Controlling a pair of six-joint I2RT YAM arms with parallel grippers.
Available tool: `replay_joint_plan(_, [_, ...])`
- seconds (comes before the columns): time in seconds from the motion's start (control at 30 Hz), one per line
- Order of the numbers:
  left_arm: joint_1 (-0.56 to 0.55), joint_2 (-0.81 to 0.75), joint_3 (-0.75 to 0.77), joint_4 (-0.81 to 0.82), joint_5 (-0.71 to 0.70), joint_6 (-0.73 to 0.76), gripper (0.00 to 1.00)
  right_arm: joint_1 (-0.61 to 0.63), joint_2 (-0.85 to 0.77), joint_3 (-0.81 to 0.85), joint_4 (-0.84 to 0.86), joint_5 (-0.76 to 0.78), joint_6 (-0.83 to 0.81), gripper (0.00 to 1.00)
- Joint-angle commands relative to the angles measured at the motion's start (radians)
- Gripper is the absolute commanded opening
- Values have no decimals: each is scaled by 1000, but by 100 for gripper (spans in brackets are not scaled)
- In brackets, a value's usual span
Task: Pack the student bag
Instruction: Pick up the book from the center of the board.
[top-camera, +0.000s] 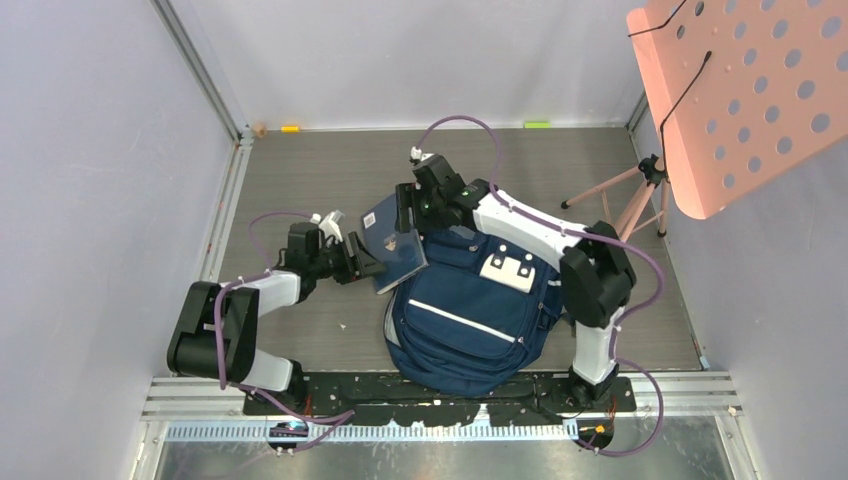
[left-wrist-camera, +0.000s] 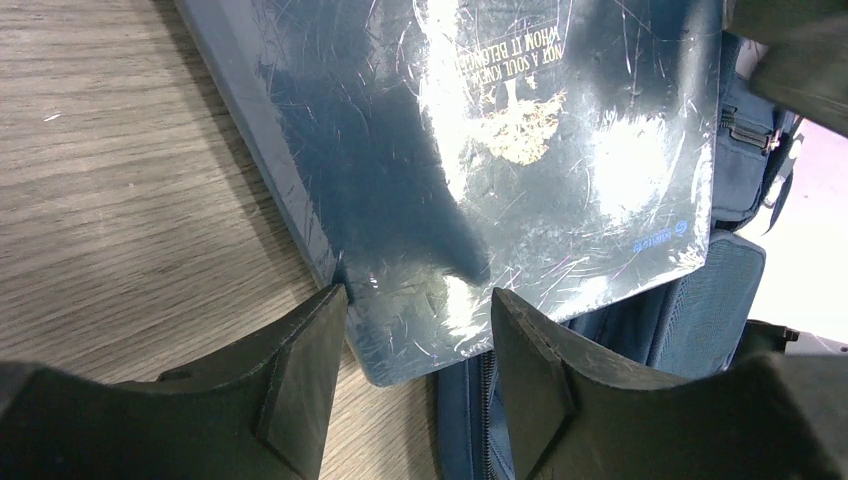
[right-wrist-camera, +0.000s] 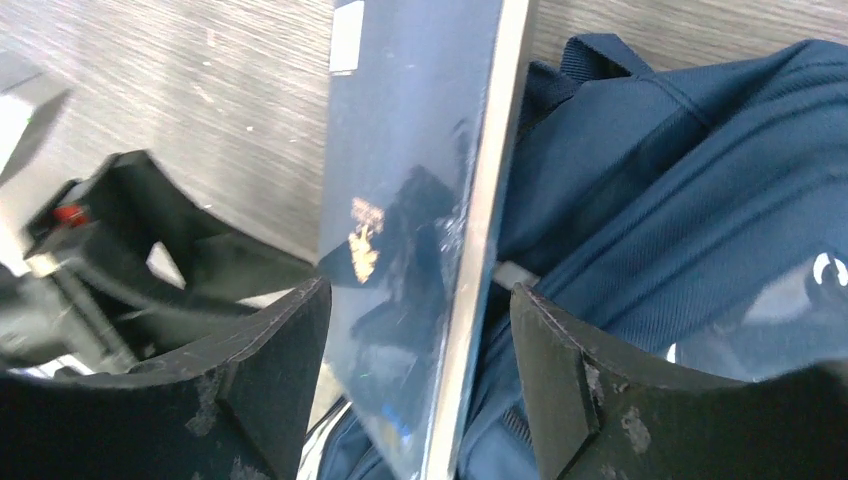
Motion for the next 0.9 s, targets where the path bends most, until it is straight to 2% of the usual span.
replay_joint_plan(0.0, [-11, 28, 1, 12, -34, 32, 58, -30, 90, 83, -7, -113, -40, 70])
replay_joint_plan(0.13, [-12, 26, -7, 13, -13, 34, 58, -51, 158, 114, -7, -142, -35, 67])
replay_joint_plan(0.27, [-11, 24, -12, 14, -15, 35, 58, -55, 170, 97, 44, -250, 17, 55])
replay_joint_plan(0.33, [-11, 15, -16, 15, -21, 36, 58, -55, 162, 64, 108, -301, 66, 46])
replay_joint_plan(0.4, [-11, -1, -25, 17, -41, 38, 58, -55, 156, 39, 169, -334, 106, 28])
replay_joint_plan(0.43, [-12, -12, -28, 16, -56, 38, 59, -56, 153, 32, 175, -342, 119, 12])
replay_joint_plan(0.5, [-12, -50, -35, 10, -70, 36, 64, -55, 134, 21, 186, -330, 123, 2])
replay_joint_plan(0.7, [-7, -284, 11, -148, -100, 7, 82, -62, -32, -38, 240, -270, 114, 0])
replay_joint_plan(0.87, [18, -527, 91, -321, -94, -12, 93, -66, -255, -154, 357, -228, 146, 0])
